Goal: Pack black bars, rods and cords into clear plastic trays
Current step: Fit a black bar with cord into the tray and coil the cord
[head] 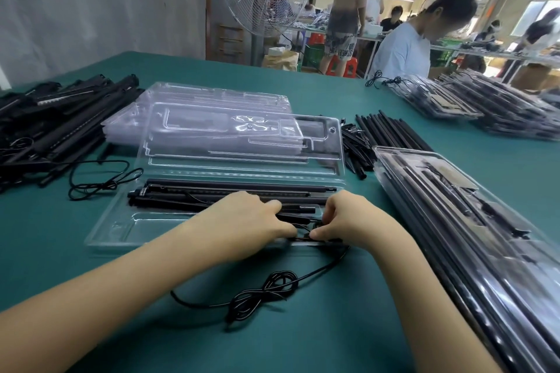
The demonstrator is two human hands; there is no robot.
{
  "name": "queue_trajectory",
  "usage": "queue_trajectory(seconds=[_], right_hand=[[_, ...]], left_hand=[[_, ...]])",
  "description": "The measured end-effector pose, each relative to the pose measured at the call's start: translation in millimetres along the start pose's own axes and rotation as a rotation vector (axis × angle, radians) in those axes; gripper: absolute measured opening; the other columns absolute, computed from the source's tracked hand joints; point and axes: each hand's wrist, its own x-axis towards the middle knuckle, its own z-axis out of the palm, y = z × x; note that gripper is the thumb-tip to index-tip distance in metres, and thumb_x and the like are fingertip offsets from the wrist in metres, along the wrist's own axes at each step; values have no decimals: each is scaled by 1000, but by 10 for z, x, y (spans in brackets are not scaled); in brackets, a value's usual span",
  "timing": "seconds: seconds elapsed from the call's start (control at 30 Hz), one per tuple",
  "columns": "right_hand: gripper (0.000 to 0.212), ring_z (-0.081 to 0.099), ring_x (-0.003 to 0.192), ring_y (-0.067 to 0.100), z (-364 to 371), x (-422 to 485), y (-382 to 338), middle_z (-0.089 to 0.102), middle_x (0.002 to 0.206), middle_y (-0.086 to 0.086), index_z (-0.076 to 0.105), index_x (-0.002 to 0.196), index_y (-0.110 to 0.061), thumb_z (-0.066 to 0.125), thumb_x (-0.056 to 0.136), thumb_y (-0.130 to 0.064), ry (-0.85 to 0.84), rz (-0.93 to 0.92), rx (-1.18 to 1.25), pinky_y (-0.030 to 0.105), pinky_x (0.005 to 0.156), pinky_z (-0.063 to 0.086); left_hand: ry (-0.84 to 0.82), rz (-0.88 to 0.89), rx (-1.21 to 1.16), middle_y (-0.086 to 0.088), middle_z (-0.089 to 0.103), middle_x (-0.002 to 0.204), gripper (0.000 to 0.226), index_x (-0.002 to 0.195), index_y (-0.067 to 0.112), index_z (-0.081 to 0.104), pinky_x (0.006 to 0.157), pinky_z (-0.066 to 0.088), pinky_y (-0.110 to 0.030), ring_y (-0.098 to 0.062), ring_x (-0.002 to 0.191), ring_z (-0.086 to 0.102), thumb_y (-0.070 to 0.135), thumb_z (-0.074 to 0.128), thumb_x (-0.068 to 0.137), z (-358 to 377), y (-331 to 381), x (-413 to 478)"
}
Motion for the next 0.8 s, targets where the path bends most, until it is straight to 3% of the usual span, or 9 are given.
queue_trajectory(seconds=[0.07,0.1,0.17,0.23,0.33,0.43,0.53,0.6,0.8], right_hand=[[35,56,81,21,-1,1,-9,64,96,8,57,90,-10,79,74,-32,-9,5,-2,26,66,41],[34,55,81,21,-2,1,-9,65,97,9,57,90,-10,79,74,-31,-11,4,-4,27,67,42],[35,53,80,20,0,9,-4,65,99,10,57,92,-10,78,75,-32,-14,-1,-7,28,69,42],[35,53,79,20,5,28,1,65,94,9,57,91,-10,78,74,-32,-22,0,-18,28,67,42],[34,52,71,19,3,66,30,61,80,5,55,82,-12,80,72,-33,-28,-2,4,28,64,43],[36,56,71,20,12,96,67,60,76,3,54,77,-13,83,68,-32,-24,-2,66,34,71,51],[36,56,71,20,12,111,95,59,75,3,52,75,-14,84,67,-31,-32,-8,84,36,72,53],[37,56,67,18,-1,118,102,59,76,4,52,75,-13,84,67,-31,-51,-5,108,32,65,52],[38,52,55,17,-37,134,111,58,72,3,51,75,-15,84,66,-33,-68,6,127,25,54,44]], left_hand=[[58,-90,-104,1,45,128,28,127,31,44,68,45,-34,-24,94,57,31,33,101,-60,-17,-111],[182,-121,-160,-1,49,125,25,119,24,52,71,50,-34,-23,98,58,31,37,100,-94,-18,-182],[464,-117,-183,-5,61,100,16,92,12,64,63,54,-36,-24,85,60,23,53,93,-137,60,-315],[566,-101,-208,2,60,74,29,74,15,66,52,52,-30,-18,68,58,31,49,90,-147,246,-413],[397,-80,-179,10,57,61,43,61,23,66,47,46,-18,-11,59,58,58,47,76,-69,529,-420],[262,-17,-176,10,55,62,32,56,24,60,46,42,-19,-10,59,56,47,82,54,-1,592,-356],[239,-77,-394,9,51,87,9,81,23,60,67,40,-23,-10,87,50,30,65,84,-85,482,-312],[208,-85,-602,13,45,92,8,89,26,58,79,39,-25,-2,92,43,31,53,93,-104,313,-331],[101,-5,-643,23,49,93,18,75,42,51,65,34,-11,8,81,48,37,58,90,-294,-150,-491]])
